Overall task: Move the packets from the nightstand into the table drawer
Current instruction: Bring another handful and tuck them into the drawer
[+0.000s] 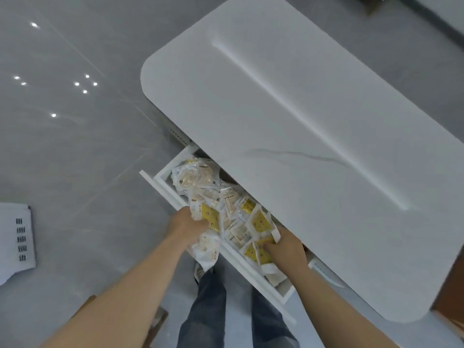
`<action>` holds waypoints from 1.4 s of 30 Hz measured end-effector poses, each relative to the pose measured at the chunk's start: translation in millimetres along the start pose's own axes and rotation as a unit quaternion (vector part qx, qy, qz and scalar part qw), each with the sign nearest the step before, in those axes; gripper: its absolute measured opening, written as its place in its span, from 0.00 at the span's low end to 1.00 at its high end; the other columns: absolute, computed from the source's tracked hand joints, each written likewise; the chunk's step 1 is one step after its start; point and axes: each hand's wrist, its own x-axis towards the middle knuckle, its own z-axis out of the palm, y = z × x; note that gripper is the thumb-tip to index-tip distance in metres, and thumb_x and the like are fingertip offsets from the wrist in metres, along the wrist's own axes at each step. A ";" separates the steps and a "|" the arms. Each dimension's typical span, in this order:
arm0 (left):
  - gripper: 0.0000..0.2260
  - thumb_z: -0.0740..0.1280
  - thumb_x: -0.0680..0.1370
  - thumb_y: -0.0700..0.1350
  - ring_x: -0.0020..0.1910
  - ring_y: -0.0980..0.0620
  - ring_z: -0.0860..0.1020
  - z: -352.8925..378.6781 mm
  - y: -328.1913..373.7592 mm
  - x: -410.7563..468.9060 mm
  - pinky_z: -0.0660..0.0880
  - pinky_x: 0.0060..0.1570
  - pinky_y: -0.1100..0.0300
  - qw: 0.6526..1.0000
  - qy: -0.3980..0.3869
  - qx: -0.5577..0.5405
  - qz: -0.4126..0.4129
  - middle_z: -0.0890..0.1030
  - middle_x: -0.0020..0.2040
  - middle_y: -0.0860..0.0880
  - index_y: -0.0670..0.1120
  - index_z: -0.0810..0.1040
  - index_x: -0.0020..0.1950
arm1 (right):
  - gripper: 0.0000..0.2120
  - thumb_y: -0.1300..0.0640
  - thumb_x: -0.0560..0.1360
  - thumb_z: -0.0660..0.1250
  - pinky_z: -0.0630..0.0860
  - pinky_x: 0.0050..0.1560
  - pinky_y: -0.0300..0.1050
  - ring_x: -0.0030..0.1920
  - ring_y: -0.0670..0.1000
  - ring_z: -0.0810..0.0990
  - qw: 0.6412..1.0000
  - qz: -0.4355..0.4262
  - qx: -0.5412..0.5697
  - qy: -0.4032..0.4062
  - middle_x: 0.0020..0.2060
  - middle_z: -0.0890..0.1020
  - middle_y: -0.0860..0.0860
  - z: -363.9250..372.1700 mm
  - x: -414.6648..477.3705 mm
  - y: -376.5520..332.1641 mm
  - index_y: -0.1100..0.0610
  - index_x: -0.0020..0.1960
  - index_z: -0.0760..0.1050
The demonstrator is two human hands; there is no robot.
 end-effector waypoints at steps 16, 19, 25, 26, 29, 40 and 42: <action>0.13 0.68 0.74 0.34 0.51 0.44 0.81 29.5 -22.8 102.3 0.80 0.51 0.48 0.958 0.079 -0.273 0.023 0.79 0.54 0.45 0.46 0.72 0.53 | 0.16 0.67 0.73 0.59 0.80 0.43 0.48 0.42 0.53 0.83 0.992 0.019 0.104 0.062 0.42 0.83 0.51 85.1 85.3 -13.7 0.47 0.37 0.73; 0.12 0.69 0.73 0.37 0.50 0.46 0.81 31.8 -20.6 107.0 0.80 0.51 0.45 0.967 0.073 -0.242 0.039 0.82 0.50 0.48 0.48 0.73 0.53 | 0.15 0.66 0.72 0.59 0.80 0.40 0.46 0.41 0.53 0.82 0.993 0.011 0.095 0.066 0.40 0.83 0.51 83.7 91.6 -18.2 0.47 0.38 0.74; 0.11 0.67 0.75 0.40 0.47 0.49 0.79 37.3 -15.3 104.0 0.75 0.38 0.59 0.987 0.087 -0.119 0.068 0.81 0.51 0.51 0.47 0.74 0.56 | 0.13 0.67 0.72 0.59 0.76 0.37 0.43 0.40 0.52 0.80 0.998 -0.008 0.038 0.056 0.43 0.81 0.51 76.4 95.4 -16.7 0.52 0.47 0.77; 0.11 0.66 0.75 0.40 0.48 0.49 0.78 37.5 -14.7 102.8 0.73 0.38 0.60 0.988 0.088 -0.097 0.076 0.80 0.52 0.51 0.46 0.74 0.57 | 0.13 0.66 0.73 0.59 0.75 0.37 0.42 0.40 0.52 0.80 0.998 -0.019 0.008 0.053 0.44 0.81 0.51 74.8 95.0 -16.3 0.53 0.49 0.77; 0.12 0.66 0.75 0.39 0.50 0.50 0.76 36.3 -11.0 98.8 0.73 0.40 0.60 0.991 0.085 -0.055 0.092 0.78 0.52 0.49 0.45 0.74 0.58 | 0.13 0.65 0.74 0.59 0.72 0.37 0.41 0.41 0.52 0.79 0.994 -0.060 -0.070 0.051 0.46 0.81 0.51 67.0 91.8 -15.9 0.55 0.54 0.77; 0.13 0.67 0.75 0.40 0.50 0.51 0.76 -3.3 22.7 31.4 0.72 0.37 0.64 0.988 0.082 -0.030 0.126 0.77 0.53 0.51 0.47 0.74 0.59 | 0.15 0.65 0.74 0.57 0.68 0.40 0.42 0.47 0.53 0.78 0.968 -0.133 -0.205 0.055 0.48 0.80 0.52 -4.0 45.4 -32.4 0.55 0.57 0.75; 0.12 0.66 0.76 0.39 0.49 0.52 0.76 -13.6 34.7 9.3 0.70 0.36 0.65 0.986 0.084 -0.027 0.140 0.77 0.53 0.51 0.47 0.74 0.59 | 0.15 0.65 0.74 0.57 0.68 0.39 0.42 0.47 0.53 0.78 0.960 -0.147 -0.230 0.065 0.48 0.80 0.52 -21.9 28.2 -38.9 0.55 0.57 0.75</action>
